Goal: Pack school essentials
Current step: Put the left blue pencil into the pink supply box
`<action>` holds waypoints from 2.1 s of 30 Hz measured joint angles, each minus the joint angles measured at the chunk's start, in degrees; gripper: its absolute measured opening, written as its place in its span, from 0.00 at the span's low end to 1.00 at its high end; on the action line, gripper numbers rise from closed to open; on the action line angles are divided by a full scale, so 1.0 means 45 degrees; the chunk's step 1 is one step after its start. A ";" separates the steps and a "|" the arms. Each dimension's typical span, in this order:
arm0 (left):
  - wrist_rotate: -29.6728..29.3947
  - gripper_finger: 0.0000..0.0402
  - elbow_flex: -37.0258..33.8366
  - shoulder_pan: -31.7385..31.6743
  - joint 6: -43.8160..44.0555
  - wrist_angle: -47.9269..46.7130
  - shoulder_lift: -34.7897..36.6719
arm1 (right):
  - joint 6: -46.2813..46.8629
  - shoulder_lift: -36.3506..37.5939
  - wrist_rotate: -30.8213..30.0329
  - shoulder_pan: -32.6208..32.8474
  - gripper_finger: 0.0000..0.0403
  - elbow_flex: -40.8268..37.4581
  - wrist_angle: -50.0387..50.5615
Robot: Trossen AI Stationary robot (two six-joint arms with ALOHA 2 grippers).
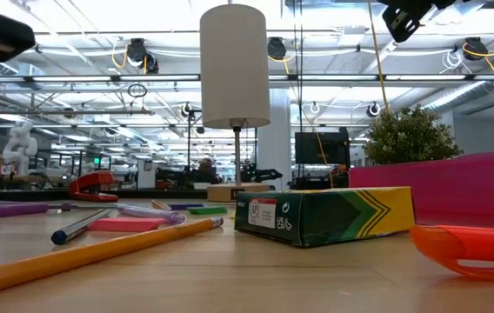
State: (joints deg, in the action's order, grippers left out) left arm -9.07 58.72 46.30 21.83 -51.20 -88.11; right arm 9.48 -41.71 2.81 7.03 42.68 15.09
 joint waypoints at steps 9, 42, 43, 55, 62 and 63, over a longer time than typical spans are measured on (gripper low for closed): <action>0.0077 0.53 0.0000 0.0002 -0.2252 -0.0723 -0.1614 | -0.0264 0.0000 0.0000 0.0000 0.00 0.0000 -0.0033; 0.1241 0.04 -0.1146 -0.0776 -0.5063 0.0190 -0.2589 | -0.0400 0.0005 -0.0005 0.0000 0.00 0.0000 -0.0044; 0.1217 0.03 -0.1146 -0.0780 -0.5009 0.0195 -0.2589 | -0.0400 0.0003 -0.0005 0.0000 0.00 0.0000 -0.0044; 0.0249 0.06 -0.1200 -0.0813 -0.3753 0.0340 -0.1344 | -0.0215 -0.0497 -0.1389 -0.0005 0.00 -0.0005 -0.0069; -0.0734 0.02 -0.1180 -0.0942 -0.3344 0.0328 -0.0499 | 0.0716 -0.1502 -0.2368 -0.0007 0.00 -0.0010 -0.0888; -0.0905 0.02 -0.1176 -0.0983 -0.3348 0.0326 -0.0406 | 0.0961 -0.1709 -0.2354 -0.0007 0.00 -0.0010 -0.1149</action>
State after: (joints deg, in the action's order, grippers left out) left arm -13.14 53.43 41.87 6.77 -49.74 -89.94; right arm 13.81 -49.40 -7.78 7.00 42.63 9.92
